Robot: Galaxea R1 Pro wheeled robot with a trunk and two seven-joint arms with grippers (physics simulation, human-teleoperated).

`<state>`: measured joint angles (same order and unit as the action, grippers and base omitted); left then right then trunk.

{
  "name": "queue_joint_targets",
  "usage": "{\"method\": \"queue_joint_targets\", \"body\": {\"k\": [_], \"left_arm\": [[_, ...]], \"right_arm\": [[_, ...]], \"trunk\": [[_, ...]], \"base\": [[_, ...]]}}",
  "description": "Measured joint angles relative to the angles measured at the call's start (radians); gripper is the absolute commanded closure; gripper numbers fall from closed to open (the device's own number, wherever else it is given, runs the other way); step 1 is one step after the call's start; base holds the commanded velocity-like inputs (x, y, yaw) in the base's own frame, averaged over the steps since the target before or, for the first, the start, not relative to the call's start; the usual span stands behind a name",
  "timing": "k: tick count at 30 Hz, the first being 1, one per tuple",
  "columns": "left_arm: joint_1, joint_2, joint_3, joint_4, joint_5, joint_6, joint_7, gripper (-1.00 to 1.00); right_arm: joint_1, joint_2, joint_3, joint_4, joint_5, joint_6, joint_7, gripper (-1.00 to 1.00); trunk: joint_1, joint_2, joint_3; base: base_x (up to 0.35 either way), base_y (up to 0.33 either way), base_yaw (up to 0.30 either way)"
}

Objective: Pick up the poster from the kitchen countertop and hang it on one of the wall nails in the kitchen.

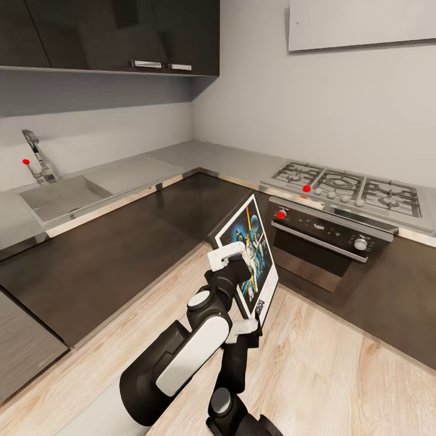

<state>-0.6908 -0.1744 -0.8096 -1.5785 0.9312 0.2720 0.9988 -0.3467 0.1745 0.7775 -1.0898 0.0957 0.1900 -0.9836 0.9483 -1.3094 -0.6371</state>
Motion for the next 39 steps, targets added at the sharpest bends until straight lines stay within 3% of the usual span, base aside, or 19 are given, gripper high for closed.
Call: {"method": "queue_joint_targets", "body": {"k": [6, 15, 39], "left_arm": [[0.0, 0.0, 0.0, 0.0, 0.0, 0.0, 0.0, 1.0], [0.0, 0.0, 0.0, 0.001, 0.0, 0.0, 0.0, 1.0], [0.0, 0.0, 0.0, 0.0, 0.0, -0.002, 0.0, 1.0]], "right_arm": [[-0.008, 0.0, -0.001, 0.015, -0.017, -0.001, 0.0, -1.0], [-0.015, 0.0, -0.001, 0.046, -0.024, -0.061, 0.0, -1.0], [-0.04, 0.0, -0.008, 0.088, -0.046, -0.07, 0.0, -1.0]], "trunk": [[0.0, 0.0, 0.0], [0.0, 0.0, 0.0], [0.0, 0.0, 0.0]], "base": [[0.0, 0.0, 0.0], [0.0, 0.0, 0.0], [0.0, 0.0, 0.0]]}}
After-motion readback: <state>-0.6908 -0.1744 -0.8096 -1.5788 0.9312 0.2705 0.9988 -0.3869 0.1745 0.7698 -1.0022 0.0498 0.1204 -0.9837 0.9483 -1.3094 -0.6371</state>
